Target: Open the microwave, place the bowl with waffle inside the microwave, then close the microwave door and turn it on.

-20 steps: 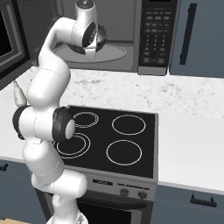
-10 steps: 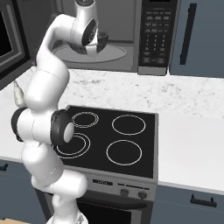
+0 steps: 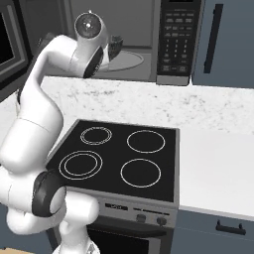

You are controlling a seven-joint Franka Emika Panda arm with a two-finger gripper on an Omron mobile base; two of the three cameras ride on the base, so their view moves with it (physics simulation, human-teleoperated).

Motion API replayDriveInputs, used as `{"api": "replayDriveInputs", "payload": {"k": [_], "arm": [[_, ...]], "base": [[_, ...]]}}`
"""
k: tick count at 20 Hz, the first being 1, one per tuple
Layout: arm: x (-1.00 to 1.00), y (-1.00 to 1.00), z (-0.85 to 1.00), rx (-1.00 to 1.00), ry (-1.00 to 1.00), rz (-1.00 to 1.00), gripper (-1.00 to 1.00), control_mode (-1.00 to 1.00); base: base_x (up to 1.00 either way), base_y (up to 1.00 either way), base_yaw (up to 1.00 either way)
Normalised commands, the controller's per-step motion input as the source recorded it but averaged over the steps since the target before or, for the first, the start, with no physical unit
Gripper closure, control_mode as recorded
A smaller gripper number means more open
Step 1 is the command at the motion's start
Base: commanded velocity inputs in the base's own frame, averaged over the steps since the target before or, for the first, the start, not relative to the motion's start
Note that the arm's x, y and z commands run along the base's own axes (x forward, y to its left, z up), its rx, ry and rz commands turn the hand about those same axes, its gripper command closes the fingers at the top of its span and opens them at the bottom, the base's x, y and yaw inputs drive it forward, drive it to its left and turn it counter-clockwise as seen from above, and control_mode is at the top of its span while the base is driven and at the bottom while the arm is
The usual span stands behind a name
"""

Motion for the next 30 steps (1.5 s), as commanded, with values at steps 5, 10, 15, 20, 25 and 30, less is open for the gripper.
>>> {"api": "replayDriveInputs", "payload": {"k": [5, 10, 15, 20, 25, 30], "arm": [[-1.00, 0.11, 0.19, -0.05, -0.23, -0.01, -1.00, -1.00], [-0.57, 0.31, -0.24, -0.18, -0.34, 0.02, -1.00, -1.00], [-0.94, 0.12, 0.33, -0.13, -0.13, 0.00, -1.00, -1.00], [-0.97, 0.04, 0.76, -0.15, 0.00, -0.03, -1.00, -1.00], [-0.98, 0.00, 0.48, -0.20, 0.02, 0.00, -1.00, -1.00], [-1.00, 0.05, 0.00, -0.26, -0.01, 0.00, -1.00, -1.00]], "base": [[0.00, 0.00, 0.00], [0.00, 0.00, 0.00], [0.00, 0.00, 0.00], [0.00, 0.00, 0.00], [0.00, 0.00, 0.00], [0.00, 0.00, 0.00]]}}
